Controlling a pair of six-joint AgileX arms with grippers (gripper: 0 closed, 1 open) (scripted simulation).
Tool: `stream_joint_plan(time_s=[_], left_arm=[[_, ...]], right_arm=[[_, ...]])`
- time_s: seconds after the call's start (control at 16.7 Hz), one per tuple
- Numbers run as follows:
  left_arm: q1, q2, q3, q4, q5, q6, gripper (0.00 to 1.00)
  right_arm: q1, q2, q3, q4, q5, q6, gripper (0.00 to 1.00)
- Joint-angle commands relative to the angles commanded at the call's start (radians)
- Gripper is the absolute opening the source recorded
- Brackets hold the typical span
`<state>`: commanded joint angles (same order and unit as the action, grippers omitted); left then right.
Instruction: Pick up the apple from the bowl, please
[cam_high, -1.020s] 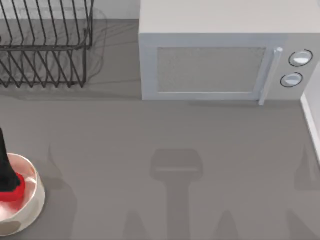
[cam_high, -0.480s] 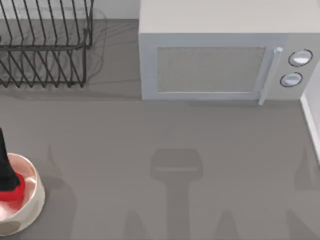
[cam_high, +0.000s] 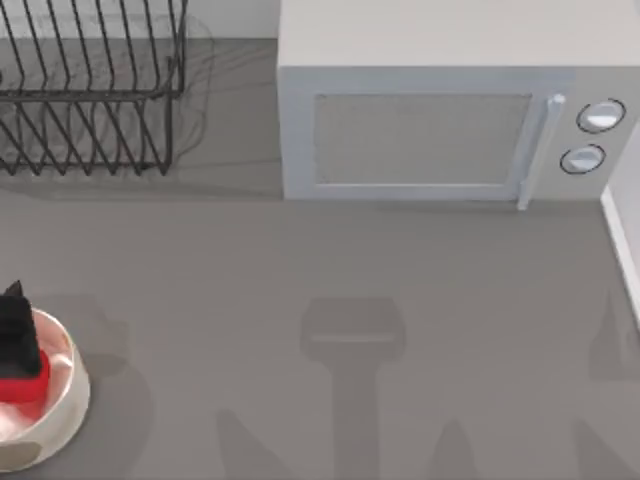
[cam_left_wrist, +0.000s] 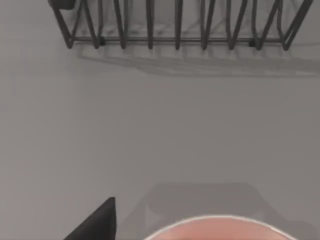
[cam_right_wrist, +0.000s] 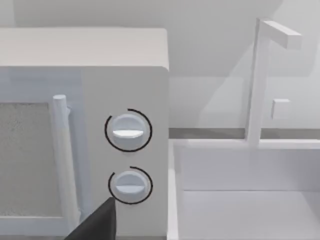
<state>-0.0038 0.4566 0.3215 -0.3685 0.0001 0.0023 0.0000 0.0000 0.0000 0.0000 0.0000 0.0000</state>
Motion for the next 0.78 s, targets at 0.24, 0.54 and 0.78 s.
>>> stream_joint_plan(time_s=[0.24,0.54,0.78], left_arm=[[-0.003,0.355,0.229,-0.263,0.000,0.002,1.00],[-0.006,0.758,0.478,-0.552,0.000,0.003,1.00],[-0.007,0.943,0.595,-0.686,0.000,0.004,1.00]], right_arm=[[0.000,0.000,0.000,0.000,0.000,0.000,1.00],[0.000,0.000,0.000,0.000,0.000,0.000,1.00],[0.000,0.000,0.000,0.000,0.000,0.000,1.00]])
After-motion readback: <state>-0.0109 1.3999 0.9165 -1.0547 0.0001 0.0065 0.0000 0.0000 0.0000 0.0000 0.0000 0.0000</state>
